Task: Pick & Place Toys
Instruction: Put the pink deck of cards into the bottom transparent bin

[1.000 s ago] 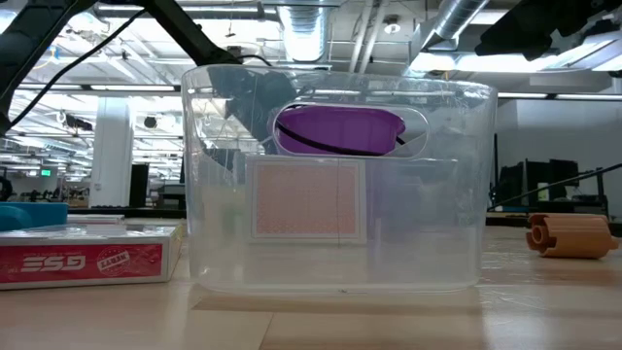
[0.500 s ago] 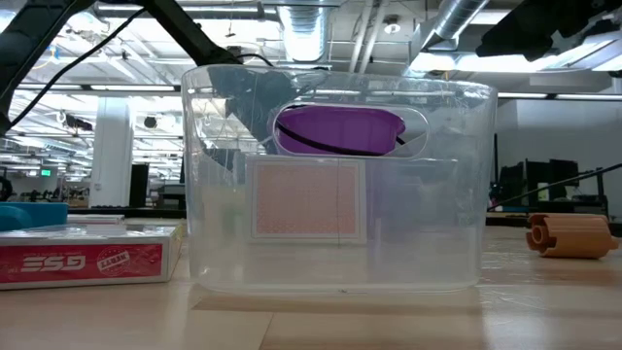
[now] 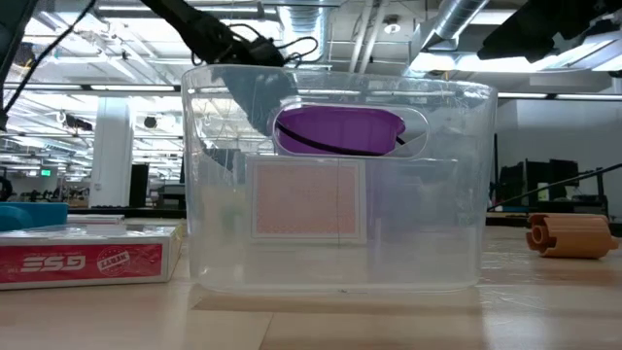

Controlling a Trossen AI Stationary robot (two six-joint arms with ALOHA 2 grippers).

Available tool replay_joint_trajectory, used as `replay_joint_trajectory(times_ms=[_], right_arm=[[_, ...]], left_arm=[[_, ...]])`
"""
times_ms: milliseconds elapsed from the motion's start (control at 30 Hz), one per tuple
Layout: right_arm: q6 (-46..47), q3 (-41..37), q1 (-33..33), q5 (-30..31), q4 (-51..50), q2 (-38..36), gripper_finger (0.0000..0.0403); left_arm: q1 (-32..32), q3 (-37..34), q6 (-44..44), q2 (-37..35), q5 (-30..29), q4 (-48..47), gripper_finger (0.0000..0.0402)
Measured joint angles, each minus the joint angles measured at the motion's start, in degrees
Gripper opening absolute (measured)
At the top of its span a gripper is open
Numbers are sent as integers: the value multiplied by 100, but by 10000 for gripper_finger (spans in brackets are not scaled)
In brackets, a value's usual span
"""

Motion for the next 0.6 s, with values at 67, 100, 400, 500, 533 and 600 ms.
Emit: replay_joint_trajectory(times_ms=[67, 100, 400, 500, 533, 600], right_arm=[[0, 0, -1, 0, -2, 0, 127], [0, 0, 0, 0, -2, 0, 127], [0, 0, -2, 2, -13, 0, 127], [0, 0, -2, 4, -21, 0, 127], [0, 0, -2, 4, -24, 0, 127], [0, 0, -2, 4, -26, 0, 127]], left_arm=[[0, 0, -26, -134, -2, -252, 193], [0, 0, -65, -199, -2, -394, 192], [-116, 0, -275, -834, 21, -1778, 194], [-296, -2, -313, -1116, 25, -2152, 194], [-371, -2, -317, -1218, 27, -2245, 194], [-518, -2, -331, -1413, 28, -2420, 194]])
